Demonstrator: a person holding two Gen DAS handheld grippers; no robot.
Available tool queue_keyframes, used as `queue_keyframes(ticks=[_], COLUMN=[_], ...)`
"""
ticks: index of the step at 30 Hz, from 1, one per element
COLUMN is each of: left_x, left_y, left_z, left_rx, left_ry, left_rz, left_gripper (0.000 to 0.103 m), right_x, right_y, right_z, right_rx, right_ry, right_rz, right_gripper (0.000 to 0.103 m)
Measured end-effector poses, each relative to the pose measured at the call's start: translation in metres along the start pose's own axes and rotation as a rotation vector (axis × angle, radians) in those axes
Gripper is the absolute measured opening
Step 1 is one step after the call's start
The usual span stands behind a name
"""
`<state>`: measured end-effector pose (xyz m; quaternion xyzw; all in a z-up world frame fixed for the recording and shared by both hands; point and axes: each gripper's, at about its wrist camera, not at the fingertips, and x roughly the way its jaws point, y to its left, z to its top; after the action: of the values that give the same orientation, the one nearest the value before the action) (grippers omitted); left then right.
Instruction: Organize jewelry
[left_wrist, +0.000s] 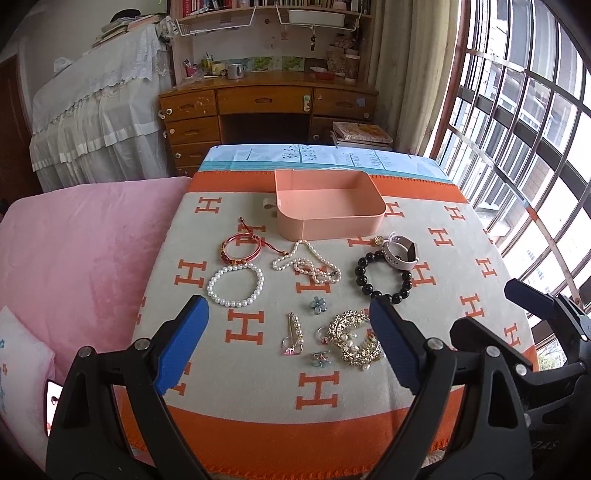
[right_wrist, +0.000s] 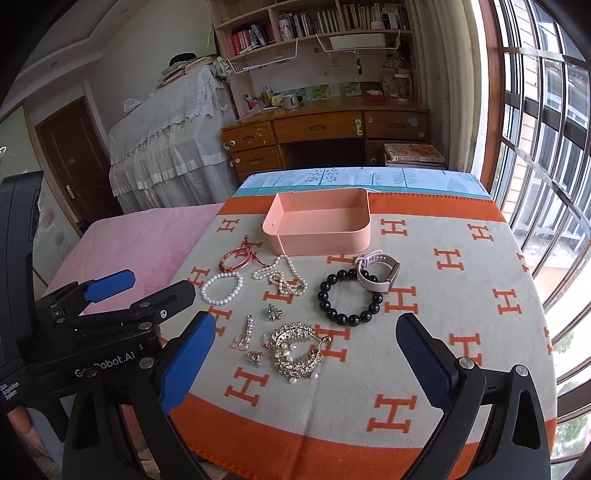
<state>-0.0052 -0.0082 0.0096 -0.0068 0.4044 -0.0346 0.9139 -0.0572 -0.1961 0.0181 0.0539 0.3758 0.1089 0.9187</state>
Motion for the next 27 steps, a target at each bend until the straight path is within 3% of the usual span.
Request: queue_keyframes(ticks=[9,12,18,21,27], left_x=[-0.001,0.002,0.007,0.013,0.045], left_y=[0.005,0.002,0.003,0.005,0.008], left_z=[0.013,0.024,0.048,0.066,0.096], left_rx=[-0.015,0.039,0.081,0.109,0.16], left_ry=[-0.032,-0.017,0.011,0.013,0.045], left_rz=[-0.012,-0.009,-0.118,-0.101,-0.047], left_gripper=[0.088,0.088,0.088,0.088,0.087], right_x=[0.001,0.0,-0.004,-0.004,0.021], right_y=[0.001,0.0,-0.016,-0.027,-0.059], right_z=[0.009,0.016,0.046,0.067,0.105], right_rx=[-0.021,-0.031,-0.015,-0.015,0.043], right_ry=[0.005,0.005,0.009,0.011,0.071], right_rz=[-0.038,-0.029,-0.016,-0.023,-0.024], right_gripper=[0.1,0.1,0.099,0.096,0.081])
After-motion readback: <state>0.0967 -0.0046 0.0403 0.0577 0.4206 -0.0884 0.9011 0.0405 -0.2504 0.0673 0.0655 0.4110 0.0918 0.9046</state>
